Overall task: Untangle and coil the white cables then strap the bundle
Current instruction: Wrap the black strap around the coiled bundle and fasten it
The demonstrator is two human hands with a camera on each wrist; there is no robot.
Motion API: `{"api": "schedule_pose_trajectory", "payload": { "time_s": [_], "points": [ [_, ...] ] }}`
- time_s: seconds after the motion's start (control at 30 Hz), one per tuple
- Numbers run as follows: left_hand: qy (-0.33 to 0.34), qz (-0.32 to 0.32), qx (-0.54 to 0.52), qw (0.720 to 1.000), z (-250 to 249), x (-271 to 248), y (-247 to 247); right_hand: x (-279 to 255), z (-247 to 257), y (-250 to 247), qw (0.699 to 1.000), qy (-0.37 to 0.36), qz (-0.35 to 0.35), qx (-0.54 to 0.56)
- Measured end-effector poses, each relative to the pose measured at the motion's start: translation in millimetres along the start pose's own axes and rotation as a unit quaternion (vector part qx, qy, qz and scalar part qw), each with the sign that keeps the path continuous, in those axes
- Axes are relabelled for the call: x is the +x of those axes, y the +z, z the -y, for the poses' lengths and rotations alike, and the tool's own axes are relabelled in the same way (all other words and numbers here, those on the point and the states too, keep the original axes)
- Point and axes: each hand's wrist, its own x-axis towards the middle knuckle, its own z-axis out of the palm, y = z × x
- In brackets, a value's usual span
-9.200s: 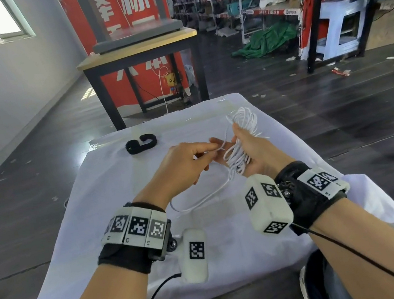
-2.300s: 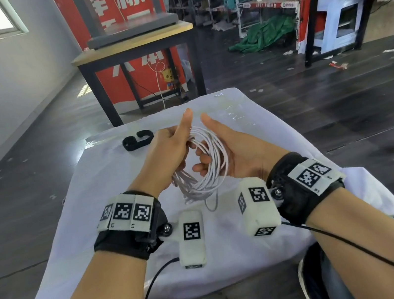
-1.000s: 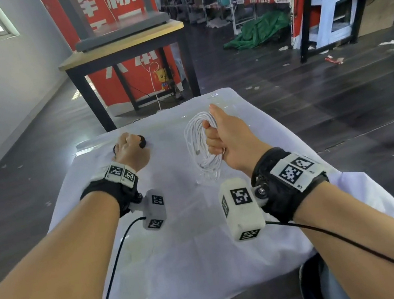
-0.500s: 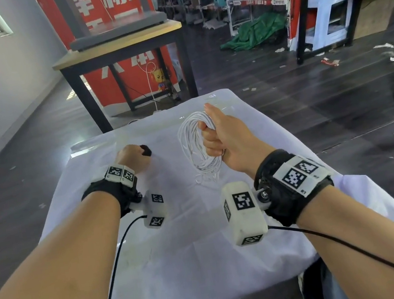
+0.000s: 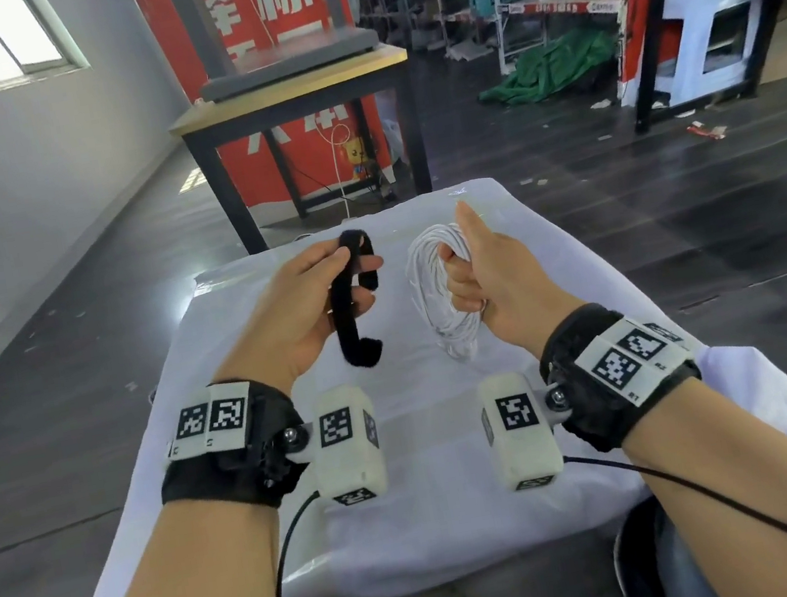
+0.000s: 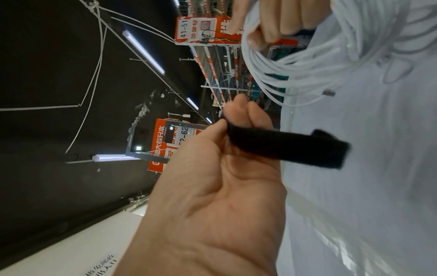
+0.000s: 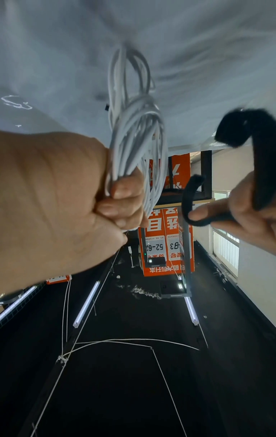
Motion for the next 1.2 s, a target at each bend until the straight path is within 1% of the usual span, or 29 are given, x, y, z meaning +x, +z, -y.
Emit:
{"api": "schedule_pose_trajectory", "payload": {
  "time_s": [0.1, 0.2, 0.3, 0.4, 0.53, 0.6, 0.67, 0.77, 0.83, 0.9, 1.0, 1.07, 1.17, 1.2],
  "points": [
    [-0.012, 0.018, -0.023, 0.999, -1.4, -12.0, 4.4, -2.6, -1.9, 1.4, 1.000, -0.006, 0.001, -0.016],
    [-0.021, 0.042, 0.008, 0.999, -2.9, -19.5, 8.5, -0.9, -3.8, 0.8, 1.000, -0.017, -0.013, -0.023],
    [-0.040, 0.082, 0.030, 0.995, -6.3, -24.3, 11.2, -1.7, -3.0, 1.6, 0.999, -0.023, -0.030, -0.019],
    [-0.044, 0.107, 0.043, 0.992, -5.8, -26.4, 16.7, -4.0, -2.9, 3.0, 0.999, -0.027, -0.024, -0.028],
    [-0.032, 0.080, 0.019, 0.996, -1.4, -23.5, 24.1, -6.8, -4.5, 3.8, 0.997, -0.028, 0.040, -0.064],
    [-0.029, 0.075, -0.002, 0.997, -1.0, -21.8, 23.8, -7.2, -4.6, 3.7, 0.996, -0.031, 0.047, -0.067],
    [-0.026, 0.072, -0.016, 0.997, -2.0, -20.4, 20.2, -5.4, -4.4, 3.2, 0.998, -0.033, 0.026, -0.053],
    [-0.008, 0.068, -0.032, 0.997, -5.8, -21.0, 10.7, 2.3, -3.9, -3.2, 0.999, -0.033, -0.036, -0.004],
    [0.018, 0.057, -0.066, 0.996, -9.3, -21.8, 2.3, 6.9, -3.2, -10.3, 0.996, -0.033, -0.072, 0.031],
    [0.044, 0.038, -0.120, 0.991, -11.8, -21.3, -5.9, 9.0, -2.2, -17.0, 0.994, -0.028, -0.095, 0.052],
    [0.081, 0.001, -0.214, 0.973, -10.8, -17.6, -13.8, 8.7, -1.6, -20.7, 0.993, -0.020, -0.100, 0.061],
    [0.098, -0.015, -0.254, 0.962, -8.6, -16.8, -16.5, 7.3, -2.0, -20.3, 0.994, -0.018, -0.093, 0.059],
    [0.113, -0.013, -0.249, 0.962, -6.5, -18.1, -17.8, 4.4, -0.7, -18.8, 0.996, -0.012, -0.081, 0.041],
    [0.118, -0.024, -0.234, 0.965, -6.4, -17.7, -17.4, 2.7, 0.6, -18.2, 0.996, -0.009, -0.078, 0.030]
  ]
}}
